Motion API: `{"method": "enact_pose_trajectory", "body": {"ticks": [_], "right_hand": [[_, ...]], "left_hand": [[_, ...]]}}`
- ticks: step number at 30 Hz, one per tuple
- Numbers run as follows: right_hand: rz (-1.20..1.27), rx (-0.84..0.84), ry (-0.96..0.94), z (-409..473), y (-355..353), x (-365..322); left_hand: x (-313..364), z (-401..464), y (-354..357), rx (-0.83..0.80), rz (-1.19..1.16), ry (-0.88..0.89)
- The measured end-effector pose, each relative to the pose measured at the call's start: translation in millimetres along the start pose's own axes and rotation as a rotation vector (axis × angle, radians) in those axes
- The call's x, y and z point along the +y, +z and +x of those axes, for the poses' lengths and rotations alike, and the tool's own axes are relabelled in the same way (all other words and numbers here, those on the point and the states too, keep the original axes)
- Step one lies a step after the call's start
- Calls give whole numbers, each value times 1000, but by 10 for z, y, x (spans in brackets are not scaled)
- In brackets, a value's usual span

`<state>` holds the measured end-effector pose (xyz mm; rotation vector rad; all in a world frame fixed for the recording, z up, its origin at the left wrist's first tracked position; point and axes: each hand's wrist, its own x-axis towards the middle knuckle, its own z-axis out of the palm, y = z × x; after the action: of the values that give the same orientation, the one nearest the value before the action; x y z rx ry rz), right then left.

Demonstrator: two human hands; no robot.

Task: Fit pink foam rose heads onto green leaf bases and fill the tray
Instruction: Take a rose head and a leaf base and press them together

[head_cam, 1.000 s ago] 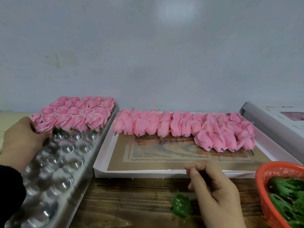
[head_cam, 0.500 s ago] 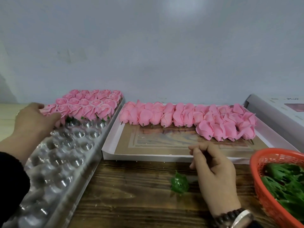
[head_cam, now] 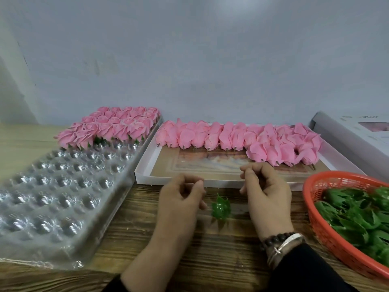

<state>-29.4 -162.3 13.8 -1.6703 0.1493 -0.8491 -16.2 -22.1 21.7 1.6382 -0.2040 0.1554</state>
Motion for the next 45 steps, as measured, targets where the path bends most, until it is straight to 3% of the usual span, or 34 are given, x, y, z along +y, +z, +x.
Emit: {"method": "enact_pose_trajectory", "body": {"ticks": [4,11,14,19,25,31,39,45], "right_hand": [[-22,-11,-17,-19,9,-11],[-185,-103,-29,102,-26,-113],[-462,-116,-66,430,-73,-131],[-969,-185,97,832,-35,-27],[-1360,-248,-2,956,117,74],[-1444,-317,53,1019,121,173],[-1559,-340,-44,1089,151,283],[-1498,-317,-58,1097,151,308]], "left_hand": [[-127,25,39,-66,156,65],[-184,58,-1,-112,80,36],[-204,65,-7,-122,74,33],[-223,63,-3,-145,47,8],[-232,63,-6,-149,66,0],[-191,42,-13,-180,78,-5],[-139,31,-25,-197,126,-1],[-126,42,-31,-196,122,-2]]}}
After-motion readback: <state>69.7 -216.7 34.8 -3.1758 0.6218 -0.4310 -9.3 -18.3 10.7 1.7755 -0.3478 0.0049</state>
